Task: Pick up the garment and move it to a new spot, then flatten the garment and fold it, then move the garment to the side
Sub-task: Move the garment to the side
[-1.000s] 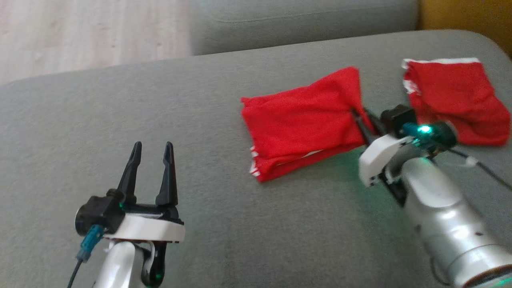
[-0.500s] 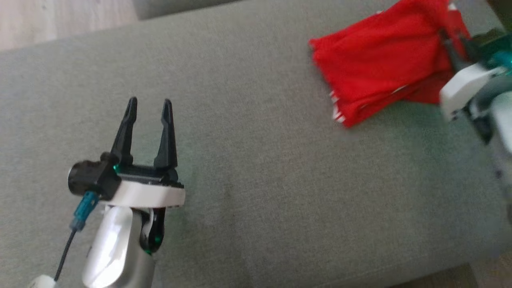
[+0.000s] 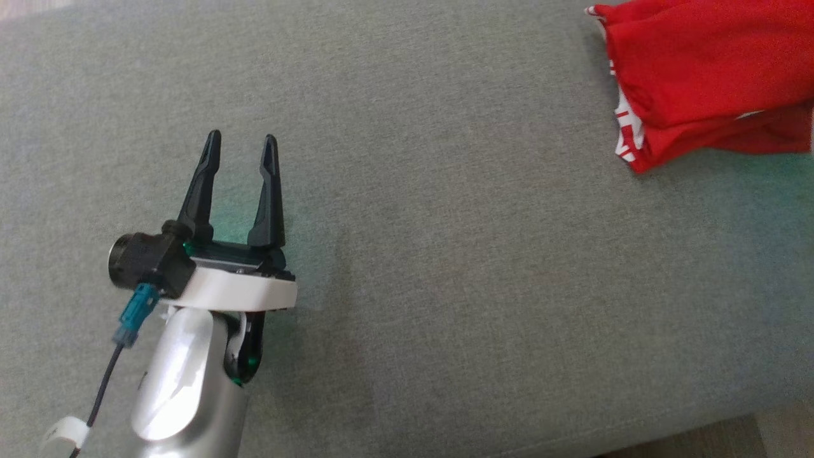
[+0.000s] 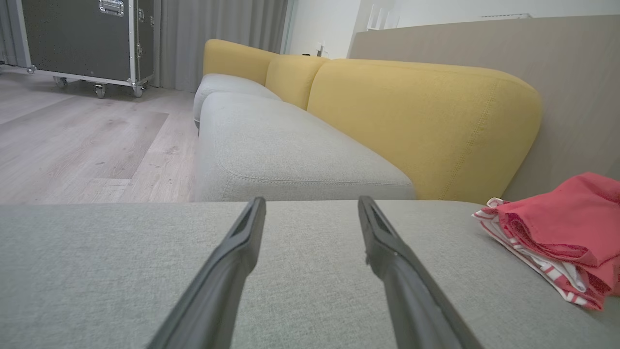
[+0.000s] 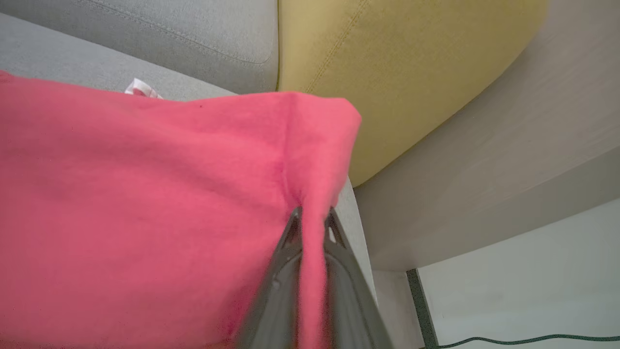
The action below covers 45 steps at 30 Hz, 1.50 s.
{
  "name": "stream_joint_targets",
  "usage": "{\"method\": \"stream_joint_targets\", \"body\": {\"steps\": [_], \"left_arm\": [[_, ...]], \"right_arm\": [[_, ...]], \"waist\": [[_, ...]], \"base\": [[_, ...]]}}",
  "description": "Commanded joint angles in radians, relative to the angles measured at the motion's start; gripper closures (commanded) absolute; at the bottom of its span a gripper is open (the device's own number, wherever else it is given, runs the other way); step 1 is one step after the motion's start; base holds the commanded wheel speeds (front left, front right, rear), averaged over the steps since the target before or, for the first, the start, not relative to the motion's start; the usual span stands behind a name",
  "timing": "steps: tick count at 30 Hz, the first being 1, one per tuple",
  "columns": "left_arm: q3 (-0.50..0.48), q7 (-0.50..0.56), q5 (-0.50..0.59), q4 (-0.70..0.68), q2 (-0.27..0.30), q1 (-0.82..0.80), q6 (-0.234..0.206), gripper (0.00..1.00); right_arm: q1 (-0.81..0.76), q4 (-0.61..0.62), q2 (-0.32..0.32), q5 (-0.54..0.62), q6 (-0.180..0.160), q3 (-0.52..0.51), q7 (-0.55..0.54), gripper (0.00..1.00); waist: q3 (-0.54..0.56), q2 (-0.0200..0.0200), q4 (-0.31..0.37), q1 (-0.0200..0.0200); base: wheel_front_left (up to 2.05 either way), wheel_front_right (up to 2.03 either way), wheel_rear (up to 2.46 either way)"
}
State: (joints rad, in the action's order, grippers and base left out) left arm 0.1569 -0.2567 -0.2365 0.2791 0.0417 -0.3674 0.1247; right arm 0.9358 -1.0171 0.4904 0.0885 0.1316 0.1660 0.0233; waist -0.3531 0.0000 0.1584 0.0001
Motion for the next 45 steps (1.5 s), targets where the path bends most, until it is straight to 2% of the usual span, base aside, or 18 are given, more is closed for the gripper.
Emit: {"method": "stream_joint_targets", "body": {"steps": [1, 6, 7, 8, 16, 21, 25, 32, 36, 41, 45], "left_arm": [[-0.029, -0.005, 0.007, -0.028, 0.009, -0.032, 0.005, 0.00], [-0.032, -0.005, 0.008, -0.026, 0.009, -0.033, 0.005, 0.00], [-0.034, -0.005, 0.009, -0.025, 0.009, -0.032, 0.005, 0.00], [-0.035, -0.005, 0.009, -0.024, 0.009, -0.030, 0.006, 0.00], [-0.056, -0.005, 0.004, -0.020, 0.009, -0.002, 0.006, 0.00], [-0.072, -0.005, -0.001, -0.025, 0.009, 0.028, 0.006, 0.00], [-0.097, -0.005, -0.004, -0.034, 0.009, 0.070, 0.005, 0.00], [-0.147, -0.005, -0.018, -0.057, 0.009, 0.149, -0.008, 0.00], [-0.162, -0.005, -0.016, -0.075, 0.009, 0.200, -0.009, 0.00], [-0.173, -0.005, -0.017, -0.093, 0.009, 0.234, -0.010, 0.00], [-0.176, -0.005, -0.045, -0.077, 0.009, 0.262, -0.028, 0.00]], "right_arm": [[0.021, 0.018, 0.035, 0.016, -0.001, -0.014, -0.001, 1.00], [0.016, 0.000, 0.027, 0.046, -0.001, -0.076, -0.017, 1.00], [0.014, -0.001, 0.022, 0.048, -0.001, -0.090, -0.016, 0.15], [0.013, 0.000, 0.016, 0.050, -0.001, -0.105, -0.011, 0.00], [0.013, 0.031, -0.058, 0.092, -0.001, -0.196, 0.028, 0.00], [0.007, 0.067, -0.121, 0.116, -0.001, -0.201, 0.054, 0.00], [-0.015, 0.102, -0.198, 0.109, -0.001, -0.186, 0.092, 0.00], [-0.117, 0.184, -0.346, 0.010, -0.001, -0.130, 0.197, 0.00], [-0.237, 0.268, -0.414, -0.081, -0.001, -0.105, 0.230, 0.00], [-0.385, 0.386, -0.438, -0.177, -0.001, -0.117, 0.237, 0.00], [-0.528, 0.509, -0.440, -0.259, -0.001, -0.116, 0.238, 0.00]], "waist": [[-0.007, 0.0000, -0.008, -0.0001], [-0.011, 0.0000, -0.018, -0.0001], [-0.009, 0.0000, -0.018, -0.0001], [-0.005, 0.0000, -0.017, -0.0001], [0.069, 0.0000, 0.001, -0.0001], [0.133, 0.0000, 0.005, -0.0001], [0.201, 0.0000, 0.001, -0.0001], [0.300, 0.0000, -0.022, -0.0001], [0.332, 0.0000, -0.043, -0.0001], [0.343, 0.0000, -0.061, -0.0001], [0.345, 0.0000, -0.078, -0.0001]], "base": [[0.00, 0.00, 0.00], [0.00, 0.00, 0.00], [0.00, 0.00, 0.00], [0.00, 0.00, 0.00], [0.00, 0.00, 0.00], [0.00, 0.00, 0.00], [0.00, 0.00, 0.00], [0.00, 0.00, 0.00], [0.00, 0.00, 0.00], [0.00, 0.00, 0.00], [0.00, 0.00, 0.00]]}}
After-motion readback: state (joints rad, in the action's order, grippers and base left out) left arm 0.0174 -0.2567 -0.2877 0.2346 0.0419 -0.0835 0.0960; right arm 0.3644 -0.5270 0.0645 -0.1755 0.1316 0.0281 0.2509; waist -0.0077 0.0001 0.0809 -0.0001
